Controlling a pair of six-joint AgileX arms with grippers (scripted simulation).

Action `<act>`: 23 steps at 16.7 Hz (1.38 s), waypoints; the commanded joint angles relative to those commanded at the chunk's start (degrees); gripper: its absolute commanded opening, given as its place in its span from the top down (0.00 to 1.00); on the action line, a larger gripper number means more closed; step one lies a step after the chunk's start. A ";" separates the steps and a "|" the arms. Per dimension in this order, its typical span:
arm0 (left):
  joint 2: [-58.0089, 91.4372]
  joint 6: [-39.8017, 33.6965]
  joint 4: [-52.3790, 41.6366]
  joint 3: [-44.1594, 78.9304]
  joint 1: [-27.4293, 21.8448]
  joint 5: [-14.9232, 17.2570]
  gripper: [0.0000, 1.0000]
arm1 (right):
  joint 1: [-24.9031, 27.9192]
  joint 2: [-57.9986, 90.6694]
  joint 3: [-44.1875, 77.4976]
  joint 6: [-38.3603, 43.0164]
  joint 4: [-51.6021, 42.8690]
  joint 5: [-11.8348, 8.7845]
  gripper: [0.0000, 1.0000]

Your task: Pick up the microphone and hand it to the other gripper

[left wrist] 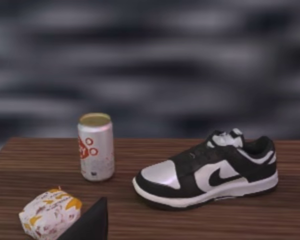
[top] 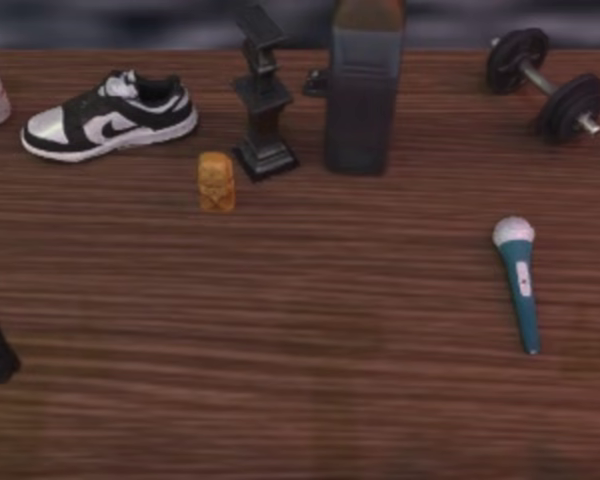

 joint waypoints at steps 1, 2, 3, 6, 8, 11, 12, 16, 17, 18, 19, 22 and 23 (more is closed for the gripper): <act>0.00 0.00 0.00 0.00 0.00 0.00 0.00 | 0.00 0.00 0.00 0.00 0.00 0.00 0.00; 0.00 0.00 0.00 0.00 0.00 0.00 0.00 | 0.01 0.02 0.02 0.01 -0.01 0.00 0.00; 0.00 0.00 0.00 0.00 0.00 0.00 0.00 | 0.19 0.61 0.57 0.17 -0.38 -0.01 0.00; 0.00 0.00 0.00 0.00 0.00 0.00 0.00 | 1.65 6.08 5.30 1.66 -3.58 0.04 0.00; 0.00 0.00 0.00 0.00 0.00 0.00 0.00 | 3.15 12.78 10.44 3.31 -7.20 0.21 0.00; 0.00 0.00 0.00 0.00 0.00 0.00 0.00 | 5.91 27.21 19.94 6.39 -14.27 0.62 0.00; 0.00 0.00 0.00 0.00 0.00 0.00 0.00 | 6.94 32.95 23.39 7.51 -16.94 0.77 0.00; 0.00 0.00 0.00 0.00 0.00 0.00 0.00 | 11.24 57.68 37.42 12.13 -28.22 1.34 0.00; 0.00 0.00 0.00 0.00 0.00 0.00 0.00 | 12.30 63.73 40.84 13.26 -30.97 1.46 0.00; 0.00 0.00 0.00 0.00 0.00 0.00 0.00 | 13.34 69.49 44.16 14.36 -33.62 1.56 0.00; 0.00 0.00 0.00 0.00 0.00 0.00 0.00 | 14.33 74.86 47.38 15.42 -36.14 1.66 0.00; 0.00 0.00 0.00 0.00 0.00 0.00 0.00 | 16.99 88.10 56.19 18.27 -42.62 1.88 0.00; 0.00 0.00 0.00 0.00 0.00 0.00 0.00 | 17.73 91.55 58.73 19.07 -44.33 1.94 0.00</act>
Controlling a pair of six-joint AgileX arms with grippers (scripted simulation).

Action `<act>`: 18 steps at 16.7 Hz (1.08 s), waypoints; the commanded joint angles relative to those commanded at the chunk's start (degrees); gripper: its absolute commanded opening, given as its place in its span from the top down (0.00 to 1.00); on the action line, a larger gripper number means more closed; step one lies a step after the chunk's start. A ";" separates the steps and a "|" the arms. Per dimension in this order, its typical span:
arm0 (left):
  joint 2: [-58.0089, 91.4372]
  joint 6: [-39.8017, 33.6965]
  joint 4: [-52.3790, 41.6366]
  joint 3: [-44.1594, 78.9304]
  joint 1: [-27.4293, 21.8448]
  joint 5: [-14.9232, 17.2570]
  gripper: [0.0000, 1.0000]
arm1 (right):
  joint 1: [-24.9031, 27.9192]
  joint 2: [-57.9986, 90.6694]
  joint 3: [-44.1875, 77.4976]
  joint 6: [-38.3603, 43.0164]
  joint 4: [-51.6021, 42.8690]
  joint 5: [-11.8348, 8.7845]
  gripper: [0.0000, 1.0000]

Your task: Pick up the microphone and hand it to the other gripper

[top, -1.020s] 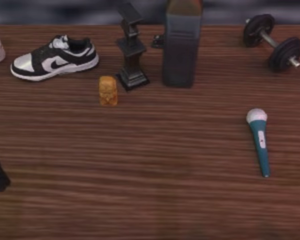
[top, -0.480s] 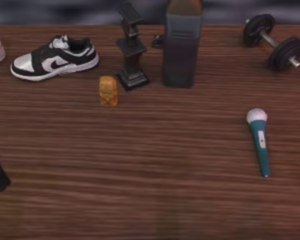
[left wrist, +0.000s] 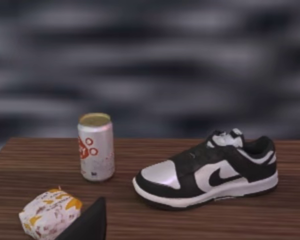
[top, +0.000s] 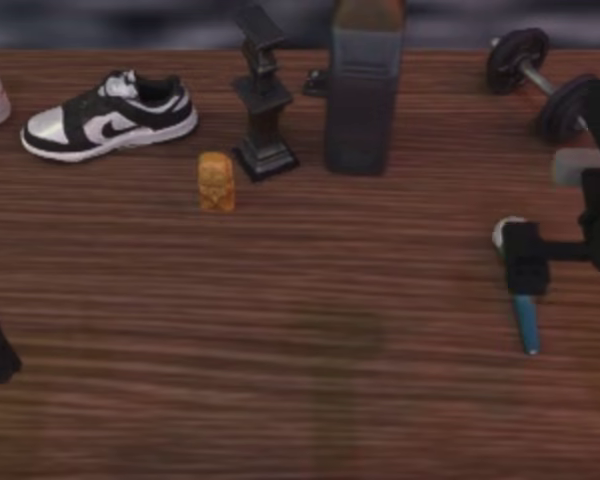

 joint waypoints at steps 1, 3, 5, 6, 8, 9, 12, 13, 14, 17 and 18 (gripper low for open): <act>0.00 0.00 0.00 0.00 0.00 0.00 0.00 | 0.66 3.04 2.31 0.72 -1.49 0.05 0.00; 0.00 0.00 0.00 0.00 0.00 0.00 0.00 | 1.70 7.87 6.03 1.84 -3.74 0.13 0.00; 0.00 0.00 0.00 0.00 0.00 0.00 0.00 | 2.29 10.69 8.20 2.47 -4.93 0.18 0.00; 0.00 0.00 0.00 0.00 0.00 0.00 0.00 | 2.40 11.20 8.60 2.59 -5.14 0.19 0.00; 0.00 0.00 0.00 0.00 0.00 0.00 0.00 | 2.40 11.20 8.60 2.59 -5.14 0.19 0.00; 0.00 0.00 0.00 0.00 0.00 0.00 0.00 | 2.40 11.20 8.60 2.59 -5.14 0.19 0.00; 0.00 0.00 0.00 0.00 0.00 0.00 0.00 | 2.15 11.71 8.04 2.44 -4.10 0.17 0.00; 0.00 0.00 0.00 0.00 0.00 0.00 0.00 | 2.15 12.66 7.53 2.40 -2.78 0.17 0.00; 0.00 0.00 0.00 0.00 0.00 0.00 0.00 | 2.15 13.95 6.85 2.37 -0.85 0.18 0.00; 0.00 0.00 0.00 0.00 0.00 0.00 0.00 | 2.01 19.00 4.11 2.32 7.63 0.20 0.00; 0.00 0.00 0.00 0.00 0.00 0.00 0.00 | 1.96 20.71 3.13 2.29 10.47 0.21 0.00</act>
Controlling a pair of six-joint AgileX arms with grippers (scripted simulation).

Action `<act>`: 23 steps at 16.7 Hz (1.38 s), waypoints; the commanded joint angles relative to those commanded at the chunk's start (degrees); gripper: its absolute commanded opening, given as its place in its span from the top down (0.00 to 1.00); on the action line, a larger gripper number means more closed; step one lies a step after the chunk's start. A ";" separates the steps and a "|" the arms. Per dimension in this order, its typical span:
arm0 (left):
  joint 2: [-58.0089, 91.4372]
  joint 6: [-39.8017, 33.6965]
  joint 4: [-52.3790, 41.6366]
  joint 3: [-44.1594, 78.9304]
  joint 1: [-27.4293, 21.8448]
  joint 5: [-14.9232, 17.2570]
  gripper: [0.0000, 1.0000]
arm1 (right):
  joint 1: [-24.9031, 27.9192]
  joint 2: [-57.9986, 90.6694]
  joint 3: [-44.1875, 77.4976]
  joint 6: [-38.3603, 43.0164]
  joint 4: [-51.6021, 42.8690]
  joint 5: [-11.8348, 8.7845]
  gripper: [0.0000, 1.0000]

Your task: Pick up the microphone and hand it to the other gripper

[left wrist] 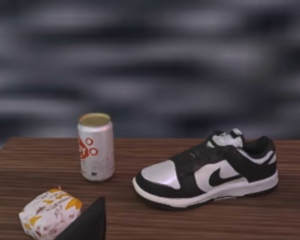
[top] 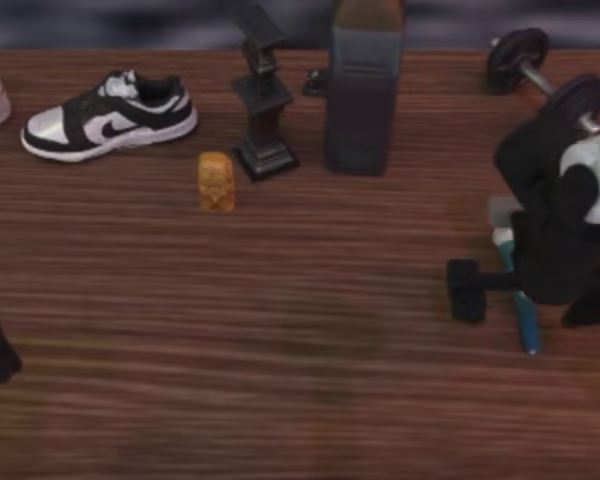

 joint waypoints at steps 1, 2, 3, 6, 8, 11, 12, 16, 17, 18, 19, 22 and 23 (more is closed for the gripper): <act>0.00 0.00 0.00 0.00 0.00 0.00 0.00 | -0.04 1.52 -0.86 -0.03 2.30 0.01 0.00; 0.00 0.00 0.00 0.00 0.00 0.00 0.00 | -0.08 2.76 -1.53 -0.04 4.02 0.01 0.00; 0.00 0.00 0.00 0.00 0.00 0.00 0.00 | -0.10 3.61 -1.98 -0.05 5.10 0.02 0.00; 0.00 0.00 0.00 0.00 0.00 0.00 0.00 | -0.11 4.03 -2.19 -0.06 5.60 0.02 0.00; 0.00 0.00 0.00 0.00 0.00 0.00 0.00 | -0.11 4.03 -2.19 -0.06 5.60 0.02 0.08; 0.00 0.00 0.00 0.00 0.00 0.00 0.00 | -0.11 4.03 -2.19 -0.06 5.60 0.02 0.30; 0.00 0.00 0.00 0.00 0.00 0.00 0.00 | -0.11 4.03 -2.19 -0.06 5.60 0.02 0.38; 0.00 0.00 0.00 0.00 0.00 0.00 0.00 | -0.11 4.03 -2.19 -0.06 5.60 0.02 0.68; 0.00 0.00 0.00 0.00 0.00 0.00 0.00 | -0.11 4.03 -2.19 -0.06 5.60 0.02 0.75; 0.00 0.00 0.00 0.00 0.00 0.00 0.00 | -0.11 4.03 -2.19 -0.06 5.60 0.02 0.83; 0.00 0.00 0.00 0.00 0.00 0.00 0.00 | -0.11 4.03 -2.19 -0.06 5.60 0.02 0.90; 0.00 0.00 0.00 0.00 0.00 0.00 0.00 | -0.11 4.03 -2.19 -0.06 5.60 0.02 1.00; 0.00 0.00 0.00 0.00 0.00 0.00 0.00 | -0.11 4.03 -2.19 -0.06 5.60 0.02 1.00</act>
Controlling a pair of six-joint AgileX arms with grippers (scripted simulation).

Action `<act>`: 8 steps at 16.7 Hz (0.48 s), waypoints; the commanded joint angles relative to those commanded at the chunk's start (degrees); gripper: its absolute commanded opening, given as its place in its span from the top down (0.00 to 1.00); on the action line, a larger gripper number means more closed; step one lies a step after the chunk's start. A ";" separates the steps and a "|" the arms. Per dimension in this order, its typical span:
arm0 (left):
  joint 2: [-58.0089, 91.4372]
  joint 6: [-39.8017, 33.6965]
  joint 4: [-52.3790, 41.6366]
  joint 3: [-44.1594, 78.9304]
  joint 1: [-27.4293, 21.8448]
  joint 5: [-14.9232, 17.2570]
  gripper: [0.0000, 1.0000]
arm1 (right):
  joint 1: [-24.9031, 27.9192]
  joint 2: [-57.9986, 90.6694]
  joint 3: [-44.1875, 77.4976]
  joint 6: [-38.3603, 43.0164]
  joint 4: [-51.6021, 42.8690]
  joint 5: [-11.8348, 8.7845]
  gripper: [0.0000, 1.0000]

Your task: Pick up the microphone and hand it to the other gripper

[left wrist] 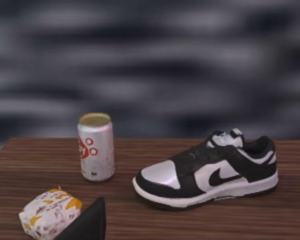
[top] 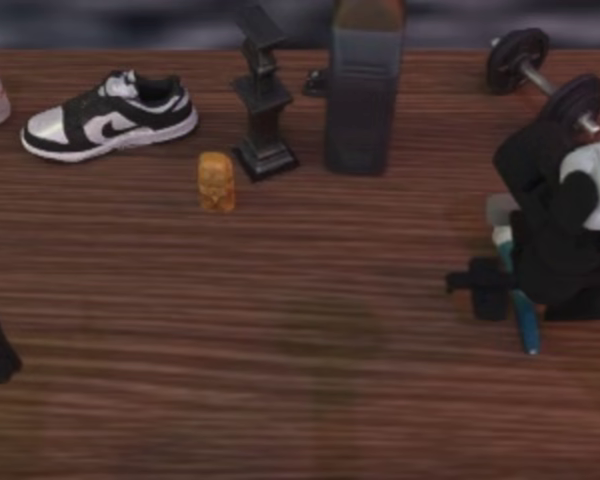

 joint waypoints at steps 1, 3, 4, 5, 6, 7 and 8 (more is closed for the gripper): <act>0.00 0.00 0.00 0.00 0.00 0.00 0.00 | 0.00 0.00 0.00 0.00 0.00 0.00 1.00; 0.00 0.00 0.00 0.00 0.00 0.00 0.00 | 0.00 0.00 0.00 0.00 0.00 0.00 1.00; 0.00 0.00 0.00 0.00 0.00 0.00 0.00 | 0.00 0.00 0.00 0.00 0.00 0.00 1.00; 0.00 0.00 0.00 0.00 0.00 0.00 0.00 | 0.00 0.00 0.00 0.00 0.00 0.00 1.00; 0.00 0.00 0.00 0.00 0.00 0.00 0.00 | 0.15 -3.87 1.52 -0.59 -2.11 1.09 1.00; 0.00 0.00 0.00 0.00 0.00 0.00 0.00 | 0.15 -3.88 1.50 -0.61 -2.04 1.06 1.00; 0.00 0.00 0.00 0.00 0.00 0.00 0.00 | 0.18 -3.97 1.41 -0.78 -1.41 0.83 1.00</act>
